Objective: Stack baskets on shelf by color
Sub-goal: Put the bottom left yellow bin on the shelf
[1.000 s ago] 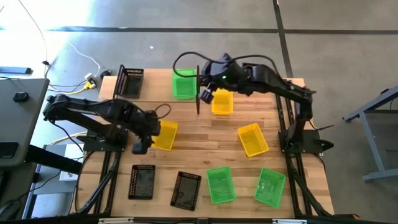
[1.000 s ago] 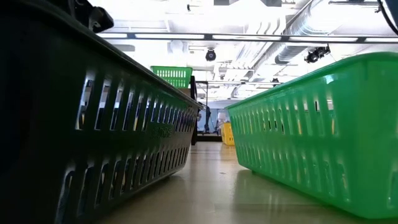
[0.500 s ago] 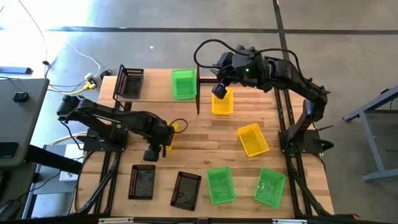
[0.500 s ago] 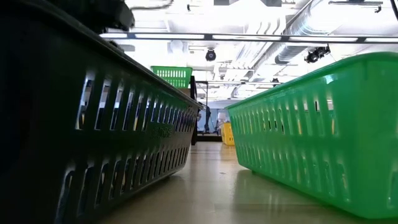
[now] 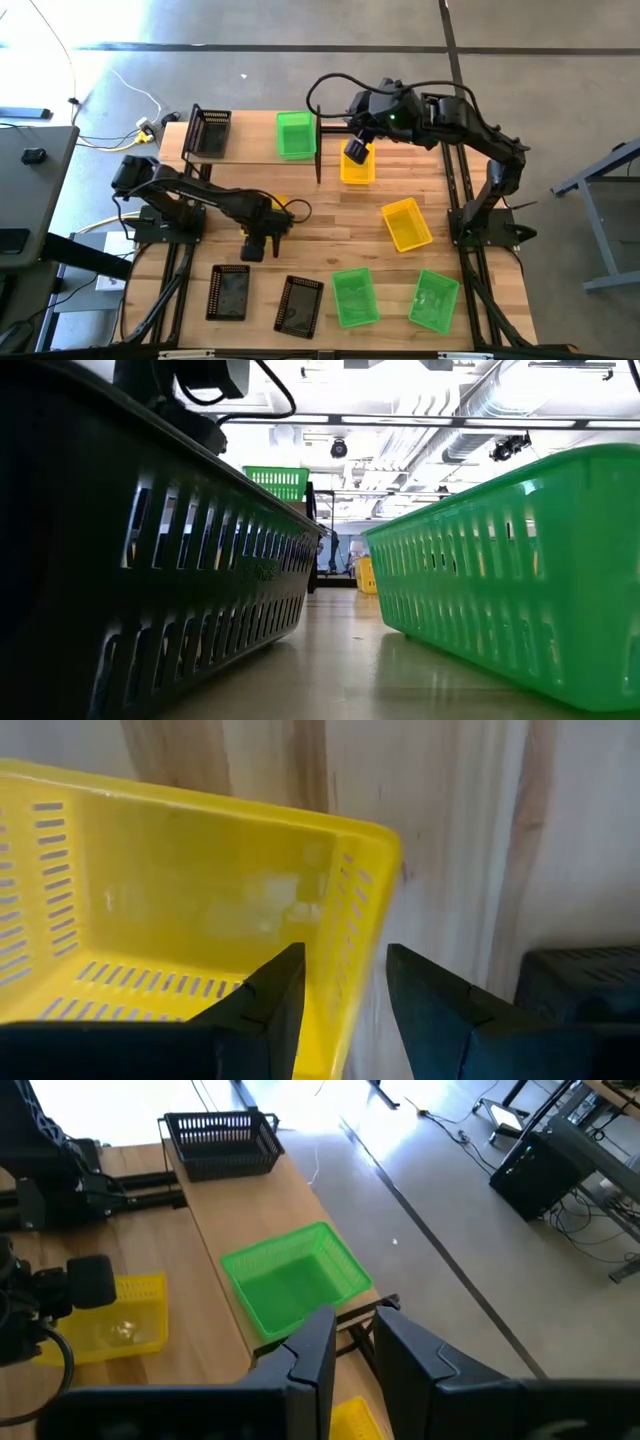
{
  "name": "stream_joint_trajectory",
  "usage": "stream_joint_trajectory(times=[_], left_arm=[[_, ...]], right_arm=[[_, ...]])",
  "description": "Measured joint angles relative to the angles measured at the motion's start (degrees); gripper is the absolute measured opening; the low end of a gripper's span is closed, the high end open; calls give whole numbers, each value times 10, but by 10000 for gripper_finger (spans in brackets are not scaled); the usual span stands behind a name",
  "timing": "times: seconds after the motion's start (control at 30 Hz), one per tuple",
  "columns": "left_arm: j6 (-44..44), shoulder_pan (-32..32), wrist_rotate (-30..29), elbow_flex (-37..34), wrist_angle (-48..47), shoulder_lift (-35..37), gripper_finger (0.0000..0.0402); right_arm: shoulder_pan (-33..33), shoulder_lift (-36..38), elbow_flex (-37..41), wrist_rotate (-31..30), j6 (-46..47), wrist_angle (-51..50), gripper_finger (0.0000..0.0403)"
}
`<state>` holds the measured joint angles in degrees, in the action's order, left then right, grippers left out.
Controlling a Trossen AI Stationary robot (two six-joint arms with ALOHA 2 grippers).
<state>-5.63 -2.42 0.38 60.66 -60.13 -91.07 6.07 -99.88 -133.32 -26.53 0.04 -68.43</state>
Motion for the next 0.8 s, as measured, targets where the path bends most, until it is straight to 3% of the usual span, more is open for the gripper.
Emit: stream_joint_trajectory(times=[0.53, 0.63, 0.8], left_arm=[[-23, 0, 2, 0, 0, -59, 124], [-32, 0, 4, 0, 1, -59, 96], [-39, 0, 18, 0, 0, -59, 15]], right_arm=[[0, 0, 0, 0, -3, -13, 57], [0, 0, 0, -1, -5, -18, 57], [0, 0, 0, -2, -5, -21, 57]])
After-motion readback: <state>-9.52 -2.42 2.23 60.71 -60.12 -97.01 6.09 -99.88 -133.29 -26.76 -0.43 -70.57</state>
